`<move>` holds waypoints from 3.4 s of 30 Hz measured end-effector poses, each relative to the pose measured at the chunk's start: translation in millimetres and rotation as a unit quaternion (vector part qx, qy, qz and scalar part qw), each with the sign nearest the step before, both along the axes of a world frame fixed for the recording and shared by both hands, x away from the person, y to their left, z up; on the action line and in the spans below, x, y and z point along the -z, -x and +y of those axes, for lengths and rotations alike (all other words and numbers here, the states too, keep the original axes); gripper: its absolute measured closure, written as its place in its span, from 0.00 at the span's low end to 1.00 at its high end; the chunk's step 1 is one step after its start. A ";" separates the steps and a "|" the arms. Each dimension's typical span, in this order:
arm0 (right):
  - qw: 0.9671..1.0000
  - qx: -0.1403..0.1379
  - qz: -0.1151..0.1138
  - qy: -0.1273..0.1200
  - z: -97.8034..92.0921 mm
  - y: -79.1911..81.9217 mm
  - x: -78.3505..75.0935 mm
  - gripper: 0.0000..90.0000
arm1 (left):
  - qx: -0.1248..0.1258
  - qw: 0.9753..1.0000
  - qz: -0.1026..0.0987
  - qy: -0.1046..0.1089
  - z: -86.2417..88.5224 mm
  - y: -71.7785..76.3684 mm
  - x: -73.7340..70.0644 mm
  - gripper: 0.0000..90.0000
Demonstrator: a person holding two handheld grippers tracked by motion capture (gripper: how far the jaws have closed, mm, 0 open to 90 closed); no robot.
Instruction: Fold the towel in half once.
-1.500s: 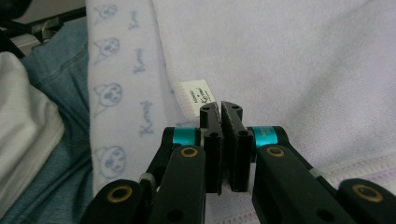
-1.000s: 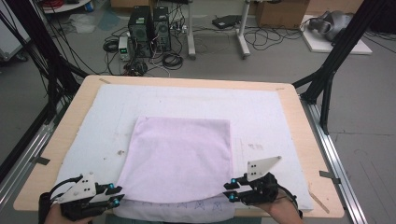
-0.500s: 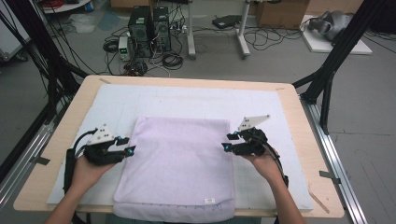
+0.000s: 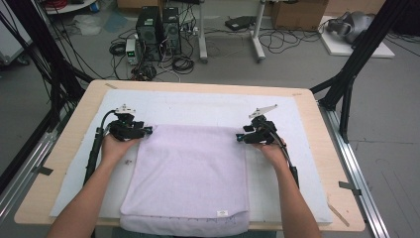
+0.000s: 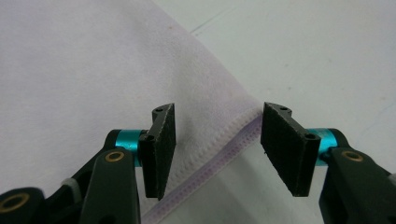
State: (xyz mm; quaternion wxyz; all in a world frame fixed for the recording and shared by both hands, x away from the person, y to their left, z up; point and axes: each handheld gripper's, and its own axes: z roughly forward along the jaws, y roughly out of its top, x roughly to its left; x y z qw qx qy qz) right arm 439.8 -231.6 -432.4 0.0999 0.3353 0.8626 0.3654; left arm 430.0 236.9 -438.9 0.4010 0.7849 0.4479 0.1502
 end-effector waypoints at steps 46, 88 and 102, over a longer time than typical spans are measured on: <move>0.999 -0.004 -0.028 -0.026 -14.9 30.1 -54.7 0.56 | 0.045 0.995 -0.088 -0.029 -2.7 37.1 -61.5 0.60; 0.993 -0.120 0.021 0.002 -1.5 124.8 1.4 0.97 | 0.161 0.985 -0.034 -0.040 -7.2 138.7 4.6 0.95; 0.991 -0.131 0.010 -0.032 -6.9 134.0 -21.6 0.97 | 0.150 0.986 -0.062 -0.033 2.1 150.0 -17.6 0.96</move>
